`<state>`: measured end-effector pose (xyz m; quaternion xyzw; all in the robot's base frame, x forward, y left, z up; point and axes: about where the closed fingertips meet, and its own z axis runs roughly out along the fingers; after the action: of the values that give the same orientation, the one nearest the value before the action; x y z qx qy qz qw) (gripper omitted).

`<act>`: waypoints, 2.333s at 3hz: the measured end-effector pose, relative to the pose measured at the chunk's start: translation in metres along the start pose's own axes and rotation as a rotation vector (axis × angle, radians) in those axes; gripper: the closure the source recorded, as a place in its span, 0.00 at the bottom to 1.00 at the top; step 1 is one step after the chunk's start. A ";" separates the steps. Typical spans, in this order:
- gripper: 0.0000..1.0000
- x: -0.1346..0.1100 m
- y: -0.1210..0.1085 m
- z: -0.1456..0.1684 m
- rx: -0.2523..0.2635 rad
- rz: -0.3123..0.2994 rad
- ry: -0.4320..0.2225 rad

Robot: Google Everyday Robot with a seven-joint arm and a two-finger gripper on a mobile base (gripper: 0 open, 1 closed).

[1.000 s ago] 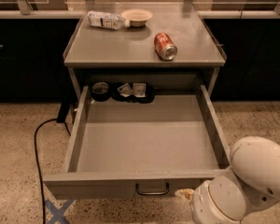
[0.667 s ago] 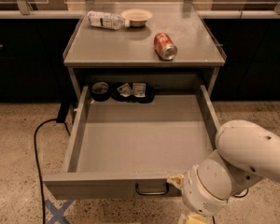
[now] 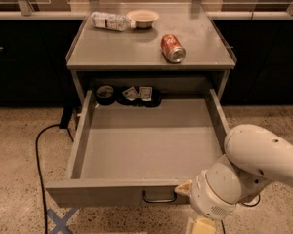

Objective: Close top drawer

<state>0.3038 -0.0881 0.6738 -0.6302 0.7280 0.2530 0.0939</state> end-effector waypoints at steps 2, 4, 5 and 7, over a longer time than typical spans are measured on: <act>0.00 -0.014 -0.041 -0.014 0.054 -0.001 -0.025; 0.00 -0.007 -0.039 -0.005 0.038 0.018 -0.026; 0.00 0.000 -0.048 -0.003 0.037 0.038 -0.027; 0.00 -0.001 -0.086 -0.047 0.137 0.045 -0.019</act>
Offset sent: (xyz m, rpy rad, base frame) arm 0.0735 0.0012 0.0185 0.0259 -0.0898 -0.0551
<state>0.3959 -0.1167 0.6935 -0.6033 0.7568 0.2106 0.1377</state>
